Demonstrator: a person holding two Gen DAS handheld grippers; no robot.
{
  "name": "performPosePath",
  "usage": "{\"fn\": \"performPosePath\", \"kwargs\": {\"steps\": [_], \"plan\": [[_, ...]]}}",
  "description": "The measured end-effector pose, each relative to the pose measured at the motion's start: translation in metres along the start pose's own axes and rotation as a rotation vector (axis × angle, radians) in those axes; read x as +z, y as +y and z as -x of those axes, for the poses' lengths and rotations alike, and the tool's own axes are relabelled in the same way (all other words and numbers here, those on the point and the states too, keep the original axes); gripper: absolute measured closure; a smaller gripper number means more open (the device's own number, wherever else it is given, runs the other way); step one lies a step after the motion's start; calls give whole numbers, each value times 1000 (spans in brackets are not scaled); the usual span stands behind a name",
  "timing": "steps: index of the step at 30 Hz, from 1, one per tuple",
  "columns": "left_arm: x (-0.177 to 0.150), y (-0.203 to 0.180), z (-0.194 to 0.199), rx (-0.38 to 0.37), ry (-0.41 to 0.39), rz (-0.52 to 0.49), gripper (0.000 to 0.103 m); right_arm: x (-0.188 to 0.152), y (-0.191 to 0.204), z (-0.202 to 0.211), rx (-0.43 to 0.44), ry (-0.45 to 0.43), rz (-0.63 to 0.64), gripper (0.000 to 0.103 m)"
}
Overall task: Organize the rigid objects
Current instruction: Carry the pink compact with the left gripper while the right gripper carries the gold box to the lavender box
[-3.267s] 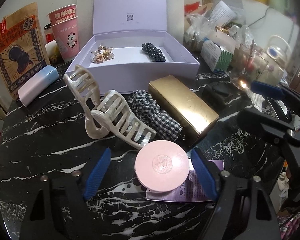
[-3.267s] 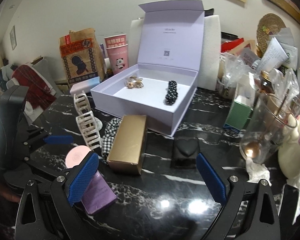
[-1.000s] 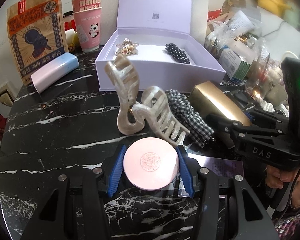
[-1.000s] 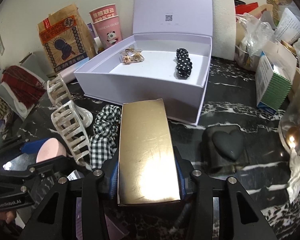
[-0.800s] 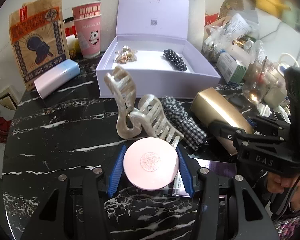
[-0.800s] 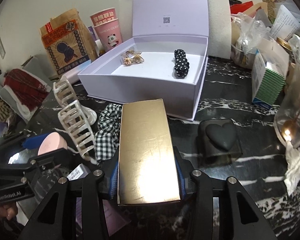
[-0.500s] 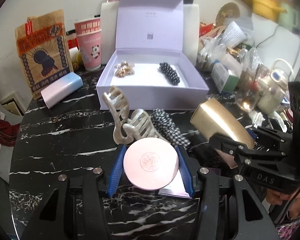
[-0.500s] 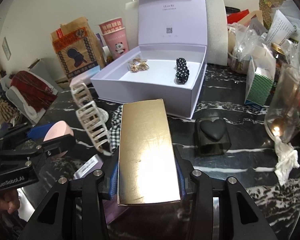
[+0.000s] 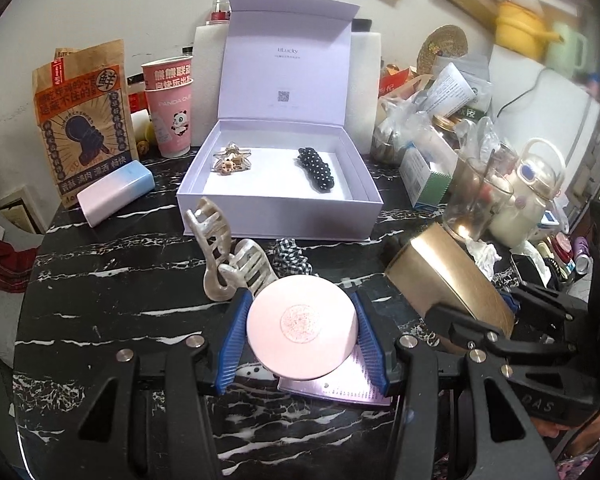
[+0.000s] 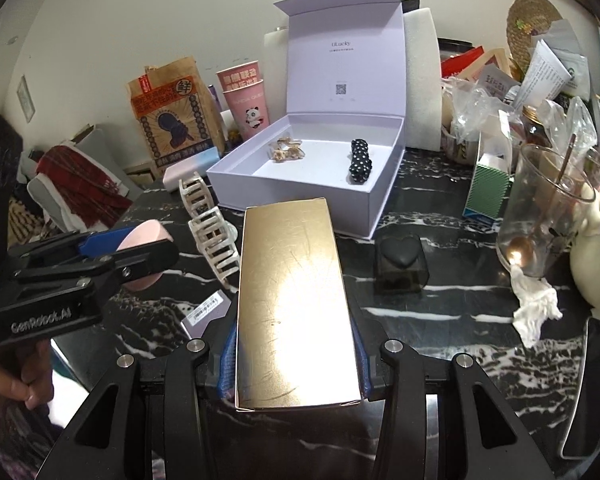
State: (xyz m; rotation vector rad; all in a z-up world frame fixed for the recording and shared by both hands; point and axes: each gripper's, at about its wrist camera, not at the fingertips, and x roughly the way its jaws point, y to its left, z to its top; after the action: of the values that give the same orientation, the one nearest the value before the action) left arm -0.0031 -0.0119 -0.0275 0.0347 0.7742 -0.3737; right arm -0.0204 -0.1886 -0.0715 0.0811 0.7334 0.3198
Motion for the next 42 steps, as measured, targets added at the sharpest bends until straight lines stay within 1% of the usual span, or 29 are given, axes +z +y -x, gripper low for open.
{"fn": "performPosePath", "kwargs": {"steps": [8,13,18,27,31,34,42], "plan": [[21,-1,-6,-6,-10,-13,52,8,-3,-1,9,10,9,59],[36,2,-10,-15,-14,-22,52,22,-5,-2,11,4,15,59],[52,5,-11,-13,-33,-36,52,37,-3,-4,25,-3,25,59],[78,13,-17,11,-47,-45,52,61,-5,-9,44,-31,48,59],[89,16,-20,11,-55,-30,52,72,-8,-12,53,-36,46,58],[97,16,-23,14,-64,-41,52,80,-11,-13,50,-49,53,59],[117,13,-36,-6,-69,-59,52,99,-22,-21,37,-65,72,59]]}}
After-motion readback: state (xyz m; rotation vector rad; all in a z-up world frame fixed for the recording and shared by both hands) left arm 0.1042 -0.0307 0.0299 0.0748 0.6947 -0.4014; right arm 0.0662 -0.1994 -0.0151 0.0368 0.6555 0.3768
